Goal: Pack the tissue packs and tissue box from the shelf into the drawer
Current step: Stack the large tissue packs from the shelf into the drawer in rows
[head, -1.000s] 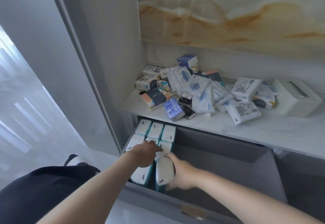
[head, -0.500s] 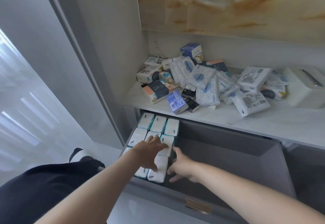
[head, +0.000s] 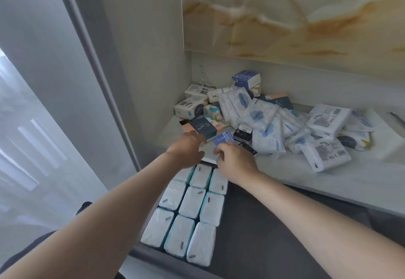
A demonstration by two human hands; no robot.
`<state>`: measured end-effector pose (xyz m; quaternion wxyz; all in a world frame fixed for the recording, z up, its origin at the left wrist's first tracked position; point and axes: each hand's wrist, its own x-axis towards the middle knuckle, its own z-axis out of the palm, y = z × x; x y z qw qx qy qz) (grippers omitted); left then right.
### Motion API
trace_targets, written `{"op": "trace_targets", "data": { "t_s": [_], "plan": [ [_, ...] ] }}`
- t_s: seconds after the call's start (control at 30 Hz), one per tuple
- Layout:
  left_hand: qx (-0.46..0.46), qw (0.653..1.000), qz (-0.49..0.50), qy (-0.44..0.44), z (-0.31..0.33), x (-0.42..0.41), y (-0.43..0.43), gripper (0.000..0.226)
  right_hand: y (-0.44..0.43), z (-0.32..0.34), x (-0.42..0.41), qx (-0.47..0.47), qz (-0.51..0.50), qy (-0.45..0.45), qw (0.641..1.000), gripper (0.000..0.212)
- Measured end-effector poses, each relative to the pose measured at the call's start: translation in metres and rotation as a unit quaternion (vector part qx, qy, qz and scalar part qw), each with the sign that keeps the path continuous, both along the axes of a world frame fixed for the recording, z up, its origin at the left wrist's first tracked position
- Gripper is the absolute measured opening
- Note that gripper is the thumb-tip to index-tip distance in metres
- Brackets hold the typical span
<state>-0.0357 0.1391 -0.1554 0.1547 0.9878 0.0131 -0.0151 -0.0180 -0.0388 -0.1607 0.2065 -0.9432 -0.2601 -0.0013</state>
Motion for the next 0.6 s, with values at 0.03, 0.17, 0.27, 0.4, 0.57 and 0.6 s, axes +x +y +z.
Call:
{"op": "trace_targets", "data": {
  "t_s": [0.03,0.17,0.27,0.4,0.57,0.6],
  "plan": [
    [-0.008,1.000,0.019,-0.021,-0.002,0.009,0.005,0.046,0.005,0.002,0.014,-0.009,0.004,-0.033,0.999,0.028],
    [-0.007,0.995,0.089,-0.043,-0.015,0.032,0.020,0.071,0.017,-0.006,0.059,-0.150,0.026,-0.054,0.987,0.046],
    [-0.049,0.993,0.105,0.007,-0.026,0.050,0.031,0.089,0.020,-0.016,0.080,-0.109,0.026,-0.021,0.994,0.045],
    [-0.089,0.989,0.115,-0.003,-0.035,0.059,0.039,0.077,0.017,-0.023,0.093,-0.074,0.031,-0.022,0.997,0.048],
    [-0.151,0.973,0.152,-0.082,-0.019,0.047,0.049,0.063,0.011,-0.024,0.095,-0.126,0.020,-0.032,0.991,0.053],
    [-0.165,0.969,0.153,-0.098,-0.013,0.043,0.052,0.061,0.011,-0.022,0.093,-0.122,0.023,-0.024,0.992,0.056]
  ]
}}
